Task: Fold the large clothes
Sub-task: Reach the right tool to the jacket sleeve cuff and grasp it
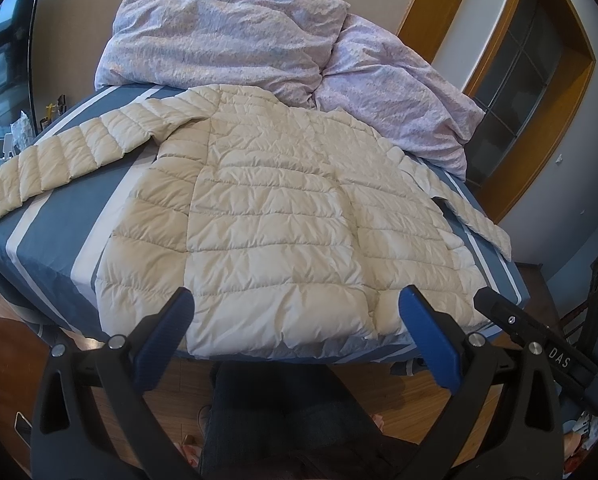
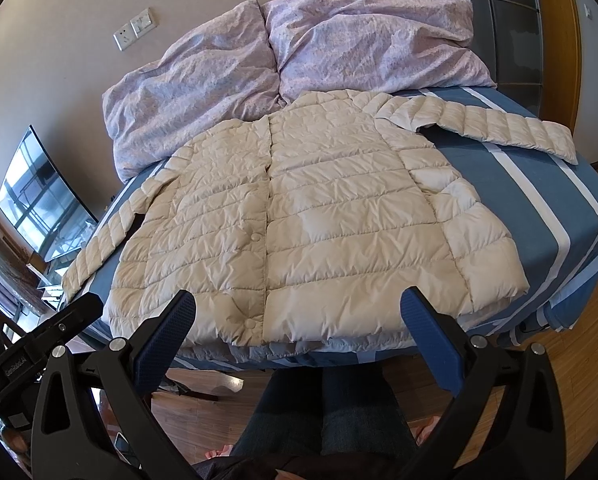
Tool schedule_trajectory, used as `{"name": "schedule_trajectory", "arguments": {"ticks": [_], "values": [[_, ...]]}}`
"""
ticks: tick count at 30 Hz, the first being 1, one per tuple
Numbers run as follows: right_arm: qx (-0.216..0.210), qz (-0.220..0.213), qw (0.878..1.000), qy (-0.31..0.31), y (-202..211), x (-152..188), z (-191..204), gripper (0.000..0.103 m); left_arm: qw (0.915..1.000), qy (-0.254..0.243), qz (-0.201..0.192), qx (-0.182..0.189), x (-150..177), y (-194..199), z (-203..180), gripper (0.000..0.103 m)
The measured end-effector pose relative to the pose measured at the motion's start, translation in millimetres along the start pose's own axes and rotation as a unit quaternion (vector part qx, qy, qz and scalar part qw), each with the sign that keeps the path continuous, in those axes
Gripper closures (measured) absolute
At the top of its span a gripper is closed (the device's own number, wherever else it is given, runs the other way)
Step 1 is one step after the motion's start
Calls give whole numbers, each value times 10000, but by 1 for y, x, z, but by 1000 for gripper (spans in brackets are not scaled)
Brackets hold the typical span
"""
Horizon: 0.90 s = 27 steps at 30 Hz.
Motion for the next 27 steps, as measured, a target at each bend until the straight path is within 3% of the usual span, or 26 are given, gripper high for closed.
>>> {"name": "schedule_trajectory", "arguments": {"ticks": [9,20,27], "values": [[74,115,9999,-69,-17,-9,-7,1,9998,16,194,-72,-8,-22,7,2],[530,312,9976,-311,-58,-40,-41,1,9983,-3,536,-243,-33,-75,18,2],[1016,449,9896,-909,-101,-88,-108,1,9956,-76,696,-620,-64,-116,39,2]]}}
Point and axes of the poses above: each gripper's, at about its wrist camera, not at the fingertips, and y roughly against the way its jaws point, z to its left, x to its underside, the point moved 6 cm from there along -y, roughly the way its jaws point, and after that the axes turned 10 degrees about x, right-handed, at the moved point
